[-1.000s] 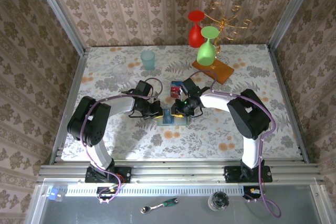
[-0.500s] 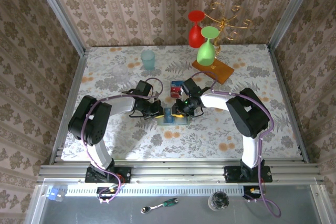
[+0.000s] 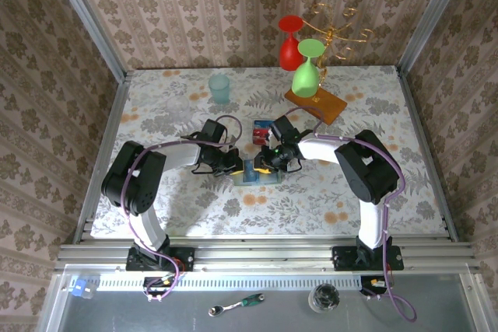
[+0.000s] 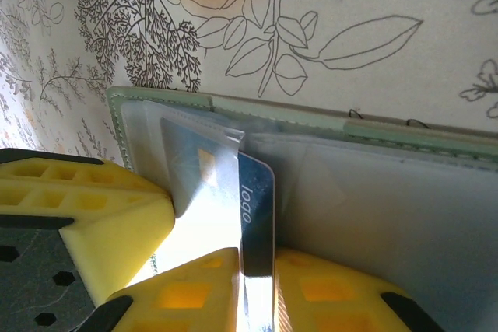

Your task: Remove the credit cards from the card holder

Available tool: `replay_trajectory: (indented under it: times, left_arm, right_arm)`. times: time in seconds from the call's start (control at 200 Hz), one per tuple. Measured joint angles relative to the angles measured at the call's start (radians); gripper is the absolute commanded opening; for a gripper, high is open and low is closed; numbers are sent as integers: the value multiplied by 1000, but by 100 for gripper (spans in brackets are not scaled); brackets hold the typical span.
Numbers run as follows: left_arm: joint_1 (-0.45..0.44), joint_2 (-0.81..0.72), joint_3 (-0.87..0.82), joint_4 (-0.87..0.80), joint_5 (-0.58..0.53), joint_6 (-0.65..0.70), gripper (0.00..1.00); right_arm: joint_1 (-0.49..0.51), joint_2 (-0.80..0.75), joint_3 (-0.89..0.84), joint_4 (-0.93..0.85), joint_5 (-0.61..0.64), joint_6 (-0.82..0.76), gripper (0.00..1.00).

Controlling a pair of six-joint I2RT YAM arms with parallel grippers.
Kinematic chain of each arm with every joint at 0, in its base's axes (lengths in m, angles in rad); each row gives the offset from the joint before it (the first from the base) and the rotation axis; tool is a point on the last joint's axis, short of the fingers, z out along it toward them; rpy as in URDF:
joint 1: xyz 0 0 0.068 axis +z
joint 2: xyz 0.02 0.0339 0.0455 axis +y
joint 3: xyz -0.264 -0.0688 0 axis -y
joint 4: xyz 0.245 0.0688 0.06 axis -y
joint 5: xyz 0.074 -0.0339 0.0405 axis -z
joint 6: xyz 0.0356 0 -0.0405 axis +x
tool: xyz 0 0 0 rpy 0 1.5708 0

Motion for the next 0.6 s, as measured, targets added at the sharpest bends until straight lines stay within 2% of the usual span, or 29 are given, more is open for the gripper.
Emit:
replay_trajectory:
  times: [0.46, 0.6]
  left_arm:
    - [6, 0, -6, 9, 11, 0, 0]
    - [8, 0, -6, 9, 11, 5, 0]
  right_arm:
    - [0, -14, 0, -3, 1, -1, 10]
    - [0, -31, 0, -4, 1, -4, 10]
